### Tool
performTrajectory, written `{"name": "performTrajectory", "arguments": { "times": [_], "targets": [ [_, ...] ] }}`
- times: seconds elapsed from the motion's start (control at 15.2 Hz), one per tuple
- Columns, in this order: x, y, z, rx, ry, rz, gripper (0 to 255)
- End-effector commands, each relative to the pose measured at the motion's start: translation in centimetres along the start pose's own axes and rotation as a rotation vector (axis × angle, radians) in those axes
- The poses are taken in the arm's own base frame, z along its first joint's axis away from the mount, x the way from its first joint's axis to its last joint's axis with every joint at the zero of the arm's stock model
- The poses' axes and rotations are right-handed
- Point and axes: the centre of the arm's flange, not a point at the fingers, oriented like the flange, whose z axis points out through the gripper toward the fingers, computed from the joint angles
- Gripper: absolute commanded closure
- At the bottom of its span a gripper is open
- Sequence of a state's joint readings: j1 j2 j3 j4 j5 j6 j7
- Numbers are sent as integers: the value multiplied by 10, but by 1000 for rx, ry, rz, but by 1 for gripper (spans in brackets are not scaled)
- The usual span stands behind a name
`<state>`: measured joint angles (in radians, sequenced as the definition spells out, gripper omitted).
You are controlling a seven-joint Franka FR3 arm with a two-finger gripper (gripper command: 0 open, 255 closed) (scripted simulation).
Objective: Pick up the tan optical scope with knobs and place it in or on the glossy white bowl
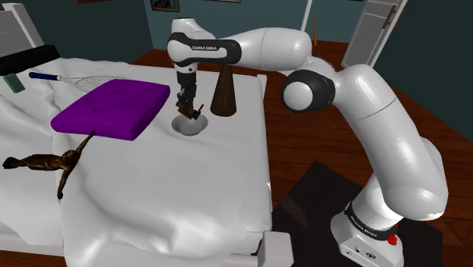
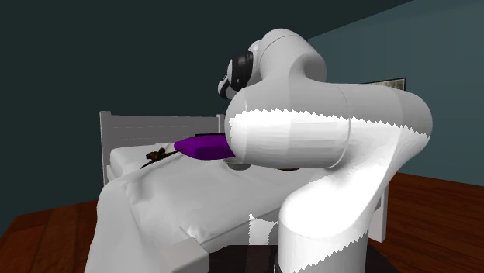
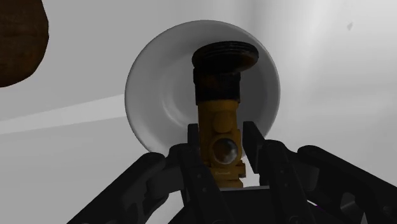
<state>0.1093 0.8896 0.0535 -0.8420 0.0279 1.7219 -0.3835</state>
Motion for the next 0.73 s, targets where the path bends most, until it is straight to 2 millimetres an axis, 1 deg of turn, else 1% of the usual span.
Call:
{"name": "performTrajectory", "arguments": {
  "times": [0.0,0.33,0.66],
  "targets": [
    [0,1,10,0,1,0,255],
    [0,2,38,0,1,0,255],
    [0,2,38,0,1,0,255]
  ]
}}
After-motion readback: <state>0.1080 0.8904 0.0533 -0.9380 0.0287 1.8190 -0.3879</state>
